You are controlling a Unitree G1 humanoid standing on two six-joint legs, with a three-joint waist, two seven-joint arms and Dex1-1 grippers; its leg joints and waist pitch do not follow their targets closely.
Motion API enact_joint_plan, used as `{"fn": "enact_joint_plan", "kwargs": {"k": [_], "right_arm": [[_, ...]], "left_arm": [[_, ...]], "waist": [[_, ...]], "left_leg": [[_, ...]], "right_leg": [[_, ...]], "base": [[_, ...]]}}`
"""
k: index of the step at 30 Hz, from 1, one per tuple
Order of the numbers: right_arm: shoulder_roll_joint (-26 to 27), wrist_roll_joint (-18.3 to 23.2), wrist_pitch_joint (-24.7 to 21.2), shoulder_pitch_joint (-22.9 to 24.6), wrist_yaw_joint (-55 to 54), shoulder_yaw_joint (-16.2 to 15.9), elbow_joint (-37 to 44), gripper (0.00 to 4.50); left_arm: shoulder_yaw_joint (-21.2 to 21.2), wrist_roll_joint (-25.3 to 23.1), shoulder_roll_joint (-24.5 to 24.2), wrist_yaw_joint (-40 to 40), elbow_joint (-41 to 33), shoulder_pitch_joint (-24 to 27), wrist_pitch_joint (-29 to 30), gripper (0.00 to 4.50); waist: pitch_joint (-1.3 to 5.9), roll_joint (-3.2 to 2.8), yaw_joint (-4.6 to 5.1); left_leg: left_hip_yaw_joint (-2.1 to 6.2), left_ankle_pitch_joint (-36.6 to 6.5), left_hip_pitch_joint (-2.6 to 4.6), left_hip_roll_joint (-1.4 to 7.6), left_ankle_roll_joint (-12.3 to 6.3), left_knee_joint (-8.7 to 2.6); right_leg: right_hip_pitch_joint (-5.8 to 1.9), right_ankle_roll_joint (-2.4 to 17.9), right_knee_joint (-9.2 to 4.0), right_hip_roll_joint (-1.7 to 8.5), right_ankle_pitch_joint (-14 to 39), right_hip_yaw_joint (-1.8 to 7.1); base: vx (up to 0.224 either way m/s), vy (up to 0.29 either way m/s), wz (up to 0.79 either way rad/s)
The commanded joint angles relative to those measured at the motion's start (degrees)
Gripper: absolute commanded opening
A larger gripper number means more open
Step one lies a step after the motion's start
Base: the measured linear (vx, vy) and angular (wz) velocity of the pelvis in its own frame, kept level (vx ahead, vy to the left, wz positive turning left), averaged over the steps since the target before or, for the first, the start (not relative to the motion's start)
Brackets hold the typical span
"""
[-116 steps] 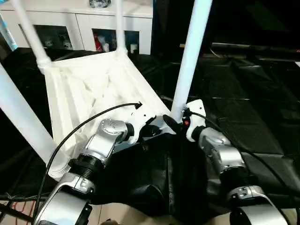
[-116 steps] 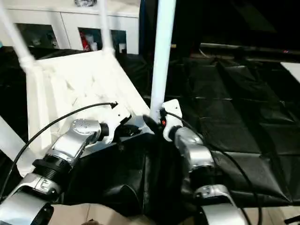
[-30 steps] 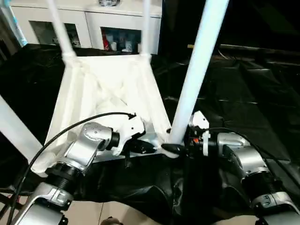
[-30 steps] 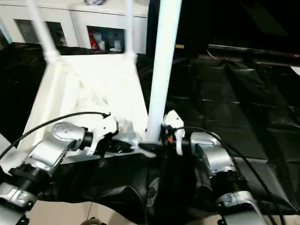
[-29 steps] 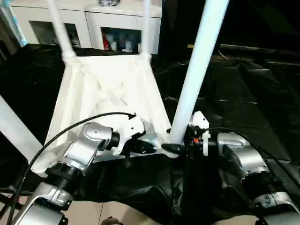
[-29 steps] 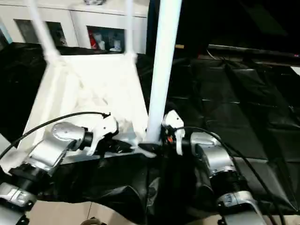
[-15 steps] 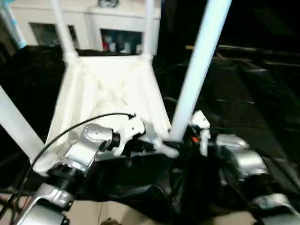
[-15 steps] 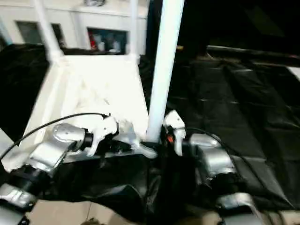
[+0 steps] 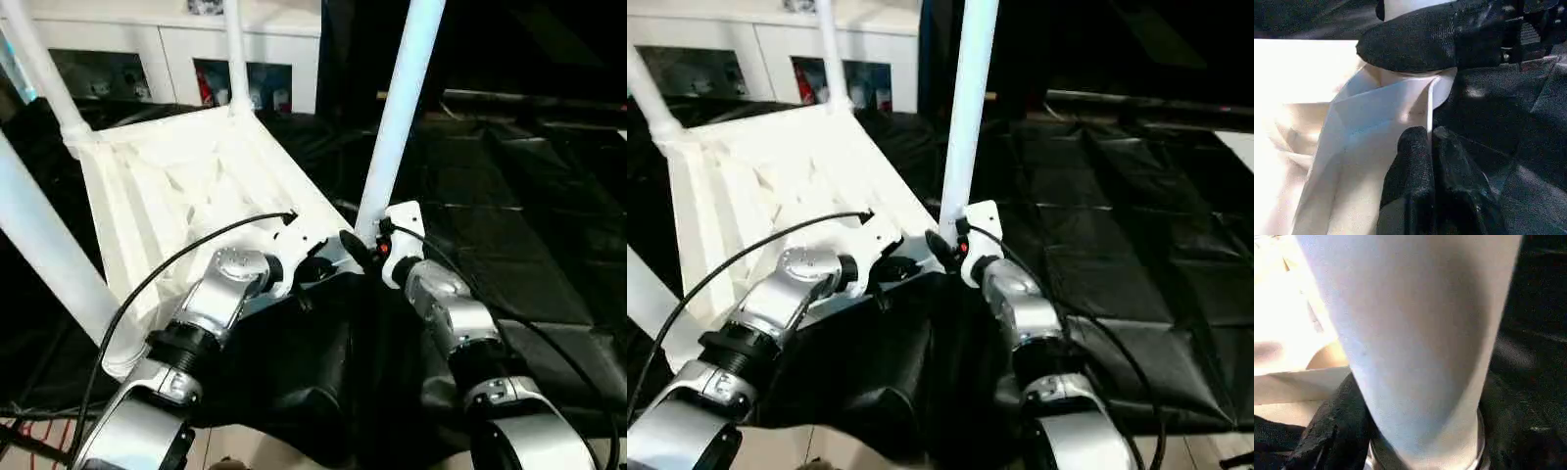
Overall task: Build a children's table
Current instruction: Rotate leg to tighten
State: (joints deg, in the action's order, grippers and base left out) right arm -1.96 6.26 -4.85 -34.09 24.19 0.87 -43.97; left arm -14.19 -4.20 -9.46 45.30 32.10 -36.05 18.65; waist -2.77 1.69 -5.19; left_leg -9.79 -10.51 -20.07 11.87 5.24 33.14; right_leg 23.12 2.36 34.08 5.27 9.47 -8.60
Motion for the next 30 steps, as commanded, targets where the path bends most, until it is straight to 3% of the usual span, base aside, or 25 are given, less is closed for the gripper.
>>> {"fn": "enact_joint_plan", "kwargs": {"k": [1, 3, 4, 11, 12, 15, 20, 25, 26, 30], "right_arm": [[4.1, 0.4, -1.3, 1.2, 7.6, -5.0, 0.2, 3.29], [3.6, 0.3, -1.0, 1.3, 9.0, -5.6, 0.6, 3.37], [3.1, -0.1, -0.8, 1.4, 10.0, -6.2, 0.9, 3.61], [-3.5, 1.4, -0.4, 3.8, 25.1, -9.6, 6.6, 3.61], [-6.5, 2.4, -1.8, 4.8, 30.9, -10.7, 9.2, 3.61], [-9.6, 2.8, -2.4, 5.6, 36.6, -11.2, 11.1, 3.61], [-13.5, 4.0, -4.1, 6.5, 43.7, -12.1, 13.3, 3.61], [-15.4, 4.4, -6.4, 7.3, 47.5, -13.1, 15.2, 3.26], [-15.5, 4.4, -6.7, 7.4, 47.7, -13.1, 15.4, 2.99], [-15.5, 4.6, -7.1, 7.7, 48.3, -13.3, 15.6, 2.81]], "left_arm": [[0.1, 2.2, 2.0, 0.4, -2.0, -2.3, -3.1, 0.0], [0.0, 2.4, 1.6, 1.3, -2.2, -2.0, -3.4, 0.0], [-0.3, 2.4, 1.2, 2.1, -2.5, -1.8, -3.9, 0.0], [-2.5, 3.6, -2.7, 10.8, -6.3, 1.6, -7.1, 0.0], [-3.1, 4.2, -4.2, 13.7, -8.0, 2.7, -7.5, 0.0], [-3.7, 3.8, -6.1, 16.2, -8.7, 3.5, -8.6, 0.0], [-4.4, 5.0, -9.0, 22.0, -10.3, 4.8, -9.1, 0.0], [-4.5, 6.0, -10.9, 25.8, -12.3, 5.9, -8.2, 0.0], [-4.6, 6.2, -11.1, 26.2, -12.4, 6.0, -8.3, 0.0], [-4.7, 6.5, -11.3, 26.8, -12.4, 6.0, -8.5, 0.0]], "waist": [[3.87, 0.0, -0.23], [3.81, -0.01, -0.22], [3.81, 0.08, -0.18], [3.8, 0.15, -0.27], [3.86, 0.27, -0.48], [3.72, 0.24, -0.81], [3.64, 0.22, -1.45], [3.68, 0.19, -1.75], [3.67, 0.22, -1.84], [3.66, 0.26, -1.85]], "left_leg": [[0.22, -8.2, -0.2, 1.62, -2.96, -3.37], [0.25, -9.0, -0.18, 1.67, -3.1, -3.43], [0.27, -9.1, -0.18, 1.69, -3.05, -3.45], [0.27, -9.2, -0.24, 1.87, -3.79, -3.41], [0.33, -9.0, -0.22, 1.89, -4.02, -3.36], [0.17, -9.1, -0.16, 1.93, -4.64, -3.3], [0.16, -10.0, 0.0, 2.06, -4.05, -3.38], [0.22, -9.7, -0.01, 2.16, -3.58, -3.41], [0.19, -9.8, 0.02, 2.09, -3.5, -3.37], [0.23, -10.0, 0.0, 2.02, -3.07, -3.38]], "right_leg": [[-3.7, 7.4, -4.18, 4.21, 14.8, 4.11], [-3.7, 7.0, -4.33, 4.22, 16.1, 4.09], [-3.68, 6.9, -4.34, 4.2, 16.3, 4.08], [-3.73, 7.3, -4.14, 4.22, 15.1, 4.22], [-3.98, 7.5, -4.01, 4.25, 15.0, 4.14], [-3.71, 7.8, -4.13, 4.22, 15.2, 4.24], [-3.59, 7.2, -4.37, 4.22, 17.8, 4.18], [-3.56, 7.7, -4.08, 4.15, 16.5, 4.19], [-3.55, 7.5, -4.13, 4.16, 16.9, 4.18], [-3.55, 7.1, -4.29, 4.23, 17.9, 4.16]], "base": [[0.0, 0.0, 0.0], [0.0, 0.0, 0.0], [0.0, 0.0, 0.0], [0.0, 0.0, 0.0], [0.0, 0.0, 0.0], [0.0, 0.0, 0.0], [0.0, 0.0, 0.0], [0.0, 0.0, 0.0], [0.0, 0.0, 0.0], [0.0, 0.0, 0.0]]}}
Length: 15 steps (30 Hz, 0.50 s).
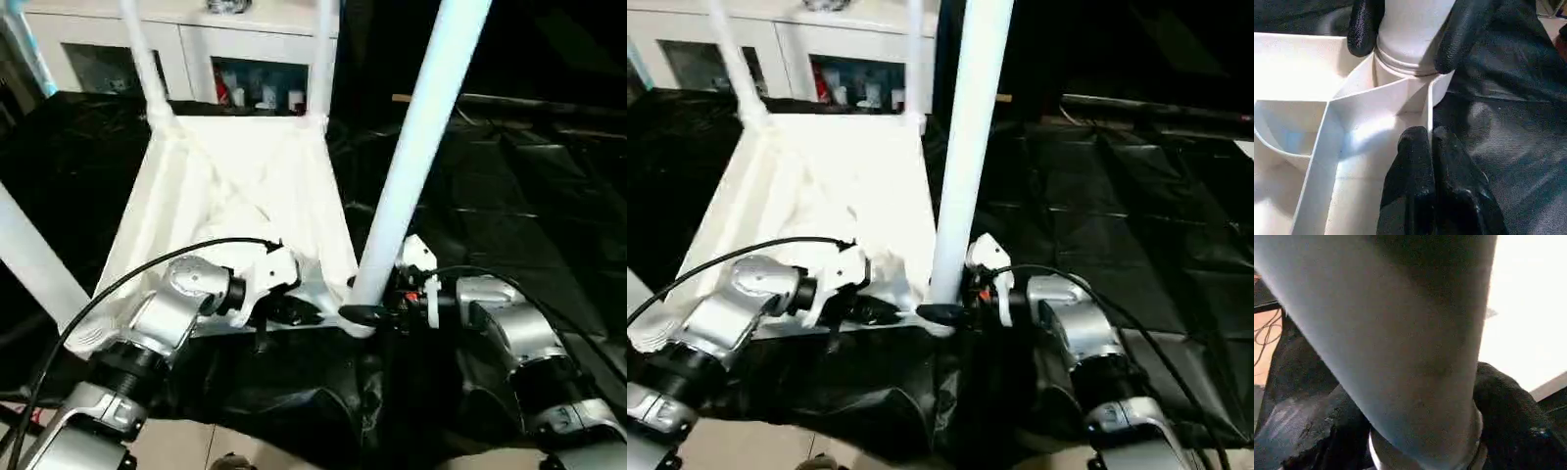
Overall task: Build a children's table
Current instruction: Rotate leg to tighten
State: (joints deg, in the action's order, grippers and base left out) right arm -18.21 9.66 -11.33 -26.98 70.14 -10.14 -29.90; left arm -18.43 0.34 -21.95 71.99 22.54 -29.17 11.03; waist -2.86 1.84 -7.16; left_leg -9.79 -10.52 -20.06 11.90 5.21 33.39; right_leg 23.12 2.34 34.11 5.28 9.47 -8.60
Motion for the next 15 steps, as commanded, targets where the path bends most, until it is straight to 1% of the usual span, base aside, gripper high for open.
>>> {"fn": "enact_joint_plan", "kwargs": {"k": [1, 5, 8, 9, 10, 11, 12, 13, 14, 15], "right_arm": [[0.8, 1.2, -0.6, 0.7, 2.4, -2.3, 1.5, 2.71], [1.5, 0.9, -0.3, 1.0, 1.2, -1.9, 0.8, 2.62], [4.0, -0.4, 0.3, 0.6, -6.0, -0.1, -1.4, 2.61], [5.1, -1.2, 0.6, 0.2, -9.6, 0.6, -2.9, 2.61], [7.0, -2.5, 1.5, -0.8, -16.2, 2.0, -5.6, 2.6], [8.2, -2.7, 1.1, -1.4, -19.8, 2.9, -6.8, 2.6], [8.8, -2.8, 0.7, -1.7, -21.7, 3.4, -7.3, 2.59], [10.9, -2.6, 0.8, -2.5, -26.5, 4.9, -8.9, 2.59], [10.9, -2.6, 0.8, -2.5, -26.5, 4.9, -8.9, 2.59], [12.6, -2.1, 0.5, -2.8, -29.1, 5.8, -9.5, 2.59]], "left_arm": [[-0.5, 2.0, 1.1, 0.1, -2.9, -0.9, -0.8, 0.0], [0.0, 1.5, 2.0, -1.9, -2.4, -1.3, -0.1, 0.0], [1.4, 0.8, 4.1, -6.5, -0.3, -2.7, 1.4, 0.0], [2.0, 0.8, 5.0, -8.1, 0.4, -3.2, 1.7, 0.0], [3.0, 0.5, 6.6, -11.4, 1.8, -4.4, 2.2, 0.0], [3.5, 0.2, 7.5, -13.4, 2.8, -5.1, 2.3, 0.0], [3.8, 0.1, 8.0, -14.5, 3.4, -5.5, 2.4, 0.0], [4.0, -0.8, 9.4, -17.6, 5.1, -6.8, 3.2, 0.0], [4.0, -0.8, 9.4, -17.6, 5.1, -6.8, 3.2, 0.0], [4.2, -1.4, 10.5, -19.9, 6.4, -7.8, 3.6, 0.0]], "waist": [[3.74, 0.11, 0.11], [3.79, 0.14, 0.11], [3.68, 0.2, 0.25], [3.49, 0.2, 0.45], [3.44, 0.2, 0.68], [3.36, 0.07, 0.86], [3.33, 0.18, 1.26], [3.44, 0.15, 1.58], [3.44, 0.15, 1.58], [3.49, 0.21, 1.77]], "left_leg": [[0.24, -10.0, 0.0, 1.98, -2.99, -3.65], [0.22, -9.6, 0.01, 1.95, -3.06, -3.59], [0.27, -10.1, 0.01, 1.91, -2.67, -3.66], [0.3, -11.0, 0.01, 1.74, -2.22, -3.7], [0.32, -12.2, 0.23, 1.61, -1.78, -3.65], [0.35, -12.4, 0.28, 1.58, -1.47, -3.63], [0.48, -13.2, 0.32, 1.39, -0.77, -3.62], [0.58, -13.4, 0.24, 1.33, -0.59, -3.57], [0.58, -13.4, 0.24, 1.33, -0.59, -3.57], [0.59, -13.5, 0.34, 1.3, -0.91, -3.5]], "right_leg": [[-3.57, 7.1, -4.35, 4.2, 18.1, 4.13], [-3.55, 7.0, -4.31, 4.18, 17.6, 4.14], [-3.5, 6.6, -4.46, 4.19, 19.0, 4.07], [-3.44, 5.9, -4.92, 4.24, 21.7, 3.91], [-3.36, 4.9, -5.41, 4.39, 24.7, 3.8], [-3.2, 4.6, -5.58, 4.41, 26.0, 3.77], [-3.23, 3.6, -5.89, 4.34, 28.4, 3.47], [-3.33, 2.8, -6.05, 4.39, 29.4, 3.31], [-3.33, 2.8, -6.05, 4.39, 29.4, 3.31], [-3.15, 2.3, -6.27, 4.42, 29.3, 3.35]], "base": [[0.0, 0.0, 0.0], [0.0, 0.0, 0.0], [0.0, 0.0, 0.0], [0.0, 0.0, 0.0], [0.0, 0.0, 0.0], [0.0, 0.0, 0.0], [0.0, 0.0, 0.0], [0.0, 0.0, 0.0], [0.0, 0.0, 0.0], [0.0, 0.0, 0.0]]}}
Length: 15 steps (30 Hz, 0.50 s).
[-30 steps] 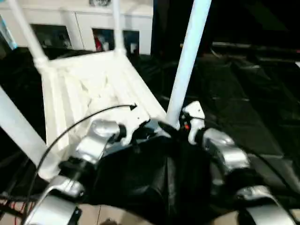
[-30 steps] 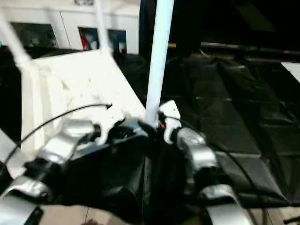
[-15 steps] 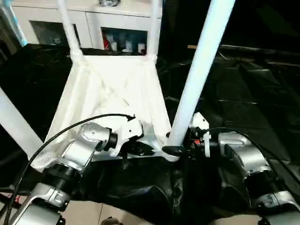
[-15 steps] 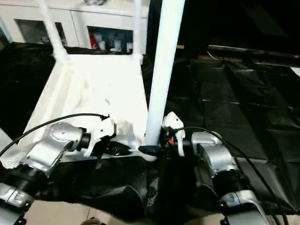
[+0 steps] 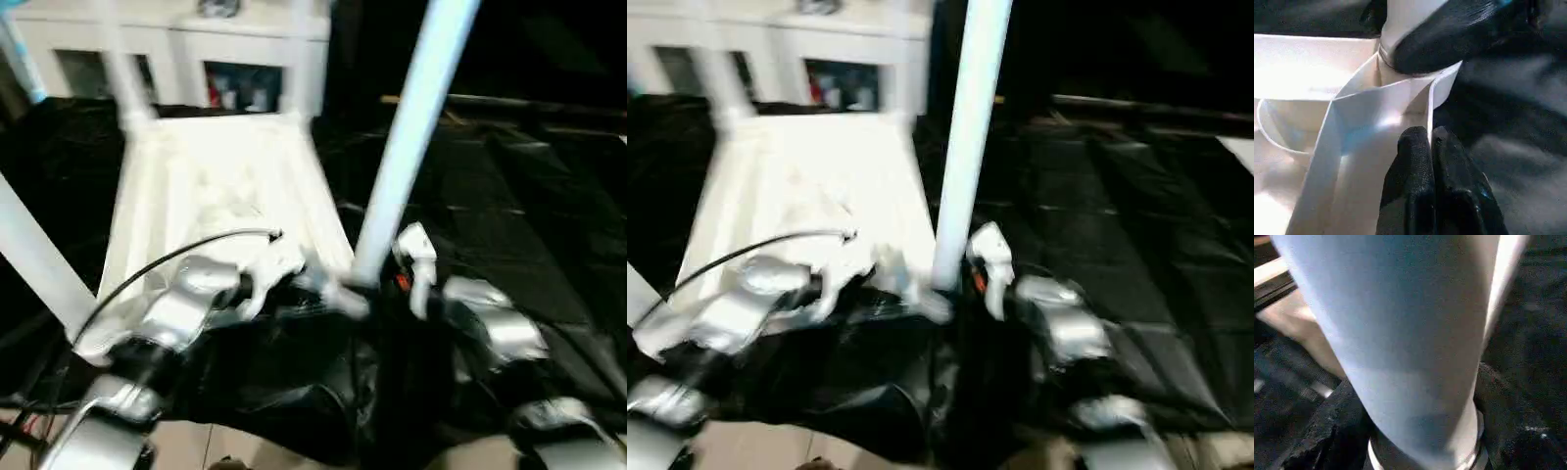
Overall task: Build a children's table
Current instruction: Rotate leg to tighten
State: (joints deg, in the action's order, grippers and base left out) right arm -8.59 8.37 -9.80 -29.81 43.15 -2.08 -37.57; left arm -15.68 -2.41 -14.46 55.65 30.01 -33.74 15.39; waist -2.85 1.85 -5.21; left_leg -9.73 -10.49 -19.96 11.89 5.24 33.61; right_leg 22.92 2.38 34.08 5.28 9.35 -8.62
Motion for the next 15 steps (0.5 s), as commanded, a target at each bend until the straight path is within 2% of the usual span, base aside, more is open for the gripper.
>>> {"fn": "enact_joint_plan", "kwargs": {"k": [1, 5, 7, 8, 9, 10, 13, 15], "right_arm": [[3.5, -0.7, -1.2, -0.1, -3.1, -1.9, -2.0, 2.59], [8.4, -0.9, -0.9, -1.0, -9.4, -1.0, -3.1, 2.59], [10.5, -2.4, 1.3, -1.4, -9.7, -3.0, -3.6, 2.59], [11.0, -2.8, 2.4, -1.6, -8.9, -3.8, -3.8, 2.59], [11.1, -2.8, 3.1, -1.9, -8.0, -4.1, -4.0, 2.94], [11.1, -2.6, 3.0, -2.0, -7.8, -3.9, -4.1, 2.94], [10.6, -1.2, 1.8, -2.1, -5.4, -3.3, -3.4, 3.35], [8.0, -1.2, 1.4, -1.2, -0.2, -5.0, -1.1, 3.52]], "left_arm": [[1.5, 1.2, 3.4, -4.2, -0.7, -3.5, -0.6, 0.0], [2.4, 0.5, 7.1, -10.6, 1.8, -5.4, 0.3, 0.0], [2.5, 0.1, 8.6, -12.4, 2.5, -5.9, 0.2, 0.0], [2.2, 0.0, 8.9, -12.3, 2.4, -5.9, -0.1, 0.0], [1.8, 0.2, 8.9, -11.7, 2.1, -5.7, -0.4, 0.0], [1.7, 0.3, 8.8, -11.3, 1.9, -5.6, -0.4, 0.0], [1.3, 0.7, 8.2, -9.3, 0.8, -4.9, -0.9, 0.0], [0.5, 1.4, 6.6, -5.6, -0.9, -3.5, -1.9, 0.0]], "waist": [[3.6, 0.13, -0.13], [3.92, 0.03, -0.19], [3.97, 0.08, -0.13], [3.97, 0.1, -0.23], [3.91, 0.2, -0.35], [3.86, 0.1, -0.41], [3.76, 0.15, -0.34], [3.75, 0.2, -0.37]], "left_leg": [[0.49, -12.9, 0.23, 1.41, -1.29, -3.76], [0.48, -9.8, -0.22, 1.64, -1.9, -3.84], [0.38, -8.4, -0.35, 1.65, -2.04, -3.8], [0.28, -8.6, -0.26, 1.62, -2.23, -3.78], [0.17, -8.8, -0.25, 1.53, -2.57, -3.75], [0.19, -9.1, -0.27, 1.56, -2.78, -3.81], [0.23, -9.4, -0.27, 1.64, -2.88, -3.91], [0.3, -9.9, -0.32, 1.71, -3.2, -3.94]], "right_leg": [[-2.86, 2.7, -6.0, 4.37, 27.8, 3.56], [-3.2, 4.7, -4.88, 4.22, 21.0, 3.88], [-3.24, 5.8, -4.5, 4.15, 17.9, 3.94], [-3.25, 6.1, -4.52, 4.25, 17.6, 3.98], [-3.29, 6.3, -4.59, 4.32, 18.0, 4.0], [-3.35, 6.2, -4.69, 4.32, 18.6, 4.0], [-3.33, 6.0, -4.72, 4.26, 19.0, 4.01], [-3.45, 5.7, -4.78, 4.35, 19.6, 4.03]], "base": [[0.0, 0.0, 0.0], [0.0, 0.0, 0.0], [0.0, 0.0, 0.0], [0.0, 0.0, 0.0], [0.0, 0.0, 0.0], [0.0, 0.0, 0.0], [0.0, 0.0, 0.0], [0.0, 0.0, 0.0]]}}
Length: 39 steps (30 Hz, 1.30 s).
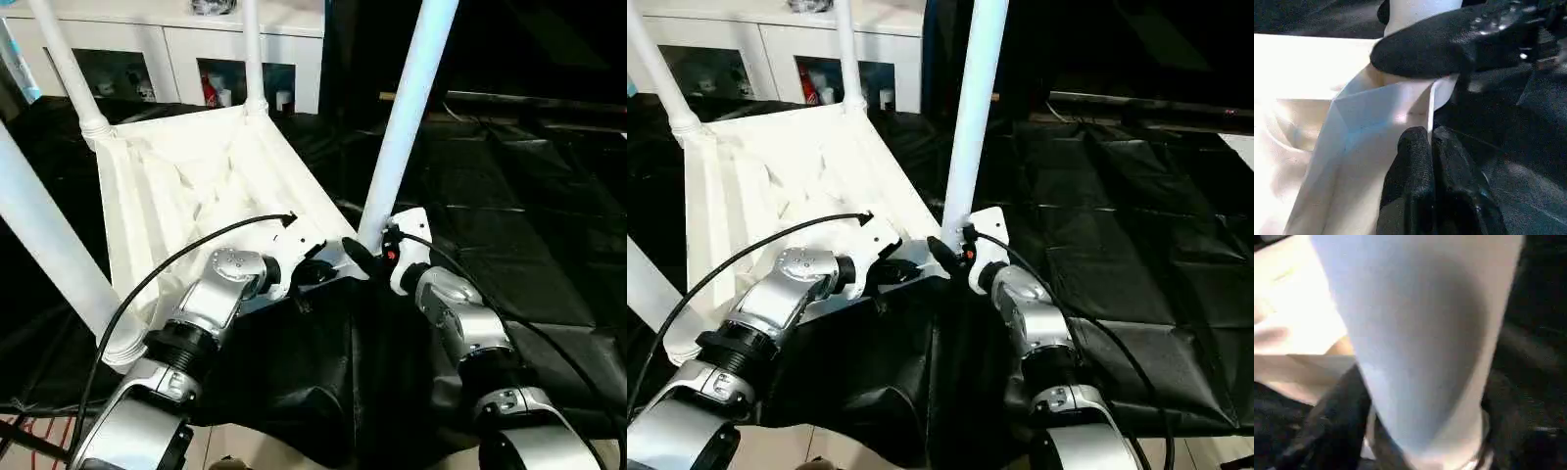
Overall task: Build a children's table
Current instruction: Rotate leg to tighten
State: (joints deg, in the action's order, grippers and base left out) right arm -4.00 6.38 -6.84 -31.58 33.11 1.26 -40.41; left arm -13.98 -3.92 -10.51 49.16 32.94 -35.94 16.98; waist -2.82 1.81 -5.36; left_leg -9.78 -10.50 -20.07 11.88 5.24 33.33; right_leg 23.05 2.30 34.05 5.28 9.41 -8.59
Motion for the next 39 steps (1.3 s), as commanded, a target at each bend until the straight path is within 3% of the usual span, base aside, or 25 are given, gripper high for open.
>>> {"fn": "enact_joint_plan", "kwargs": {"k": [1, 6, 12, 21, 25, 27, 33, 36, 38, 39], "right_arm": [[2.5, 0.7, -1.5, 0.9, 11.4, -8.7, 2.4, 3.52], [-2.5, 2.0, -1.4, 2.4, 21.2, -9.8, 5.4, 3.68], [-9.2, 3.6, -3.2, 4.9, 33.5, -12.0, 10.3, 3.68], [-12.3, 3.6, -4.2, 6.7, 38.6, -13.0, 12.8, 3.68], [-12.6, 3.9, -5.2, 6.9, 39.9, -13.6, 13.1, 3.23], [-12.5, 3.9, -5.2, 7.0, 40.1, -13.7, 13.0, 3.23], [-11.5, 2.7, -3.4, 7.2, 37.6, -13.7, 11.7, 2.61], [-8.4, 1.0, -1.3, 6.3, 29.3, -11.9, 8.3, 2.52], [-7.5, 0.8, -1.3, 5.9, 26.9, -11.3, 7.2, 2.42], [-5.3, 0.2, -1.2, 4.8, 20.8, -9.9, 4.6, 2.39]], "left_arm": [[-1.3, 3.1, 2.2, 2.2, -4.4, -0.9, -3.7, 0.0], [-1.5, 4.4, -0.1, 7.1, -7.3, 1.2, -4.5, 0.0], [-2.8, 5.9, -4.7, 15.5, -11.0, 3.7, -5.4, 0.0], [-3.2, 7.0, -9.2, 22.4, -13.8, 6.1, -5.5, 0.0], [-3.4, 7.2, -10.0, 23.8, -14.3, 6.5, -5.5, 0.0], [-3.4, 7.1, -10.1, 23.8, -14.4, 6.6, -5.4, 0.0], [-3.4, 6.7, -9.5, 22.4, -14.2, 6.5, -5.1, 0.0], [-1.8, 5.7, -7.2, 17.1, -11.9, 4.9, -4.1, 0.0], [-1.2, 5.6, -6.4, 15.4, -11.1, 4.4, -3.7, 0.0], [-0.3, 5.1, -4.7, 12.0, -9.6, 3.0, -3.3, 0.0]], "waist": [[3.77, 0.25, -0.27], [3.82, 0.2, -0.42], [3.66, -0.11, -1.05], [3.66, 0.0, -1.32], [3.68, -0.05, -1.3], [3.68, -0.02, -1.3], [3.64, 0.03, -1.33], [3.4, 0.11, -0.97], [3.27, 0.22, -0.76], [3.24, 0.28, -0.59]], "left_leg": [[0.33, -9.6, -0.21, 1.7, -3.29, -3.6], [0.24, -9.1, -0.28, 1.84, -4.15, -3.48], [0.22, -9.9, 0.03, 2.03, -4.47, -3.56], [0.33, -11.0, 0.04, 2.07, -3.25, -3.69], [0.35, -10.7, 0.09, 2.1, -3.18, -3.69], [0.36, -10.6, 0.0, 2.09, -3.11, -3.68], [0.34, -10.6, -0.02, 2.01, -2.94, -3.67], [0.39, -12.1, 0.09, 1.89, -1.99, -3.74], [0.44, -13.6, 0.28, 1.6, -1.57, -3.68], [0.49, -13.8, 0.34, 1.55, -1.54, -3.63]], "right_leg": [[-3.62, 5.8, -4.7, 4.31, 19.2, 3.98], [-3.74, 6.8, -4.37, 4.28, 16.5, 4.11], [-3.5, 7.4, -4.49, 4.17, 17.4, 4.12], [-3.46, 7.1, -4.47, 4.23, 18.7, 4.12], [-3.44, 7.3, -4.41, 4.24, 18.2, 4.12], [-3.49, 7.5, -4.32, 4.21, 17.9, 4.12], [-3.5, 7.2, -4.41, 4.23, 18.5, 4.1], [-3.21, 6.2, -4.89, 4.34, 22.3, 3.98], [-3.23, 4.5, -5.58, 4.39, 27.0, 3.71], [-3.13, 3.7, -5.82, 4.42, 28.6, 3.63]], "base": [[0.0, 0.0, 0.0], [0.0, 0.0, 0.0], [0.0, 0.0, 0.0], [0.0, 0.0, 0.0], [0.0, 0.0, 0.0], [0.0, 0.0, 0.0], [0.0, 0.0, 0.0], [0.0, 0.0, 0.0], [0.0, 0.0, 0.0], [0.0, 0.0, 0.0]]}}
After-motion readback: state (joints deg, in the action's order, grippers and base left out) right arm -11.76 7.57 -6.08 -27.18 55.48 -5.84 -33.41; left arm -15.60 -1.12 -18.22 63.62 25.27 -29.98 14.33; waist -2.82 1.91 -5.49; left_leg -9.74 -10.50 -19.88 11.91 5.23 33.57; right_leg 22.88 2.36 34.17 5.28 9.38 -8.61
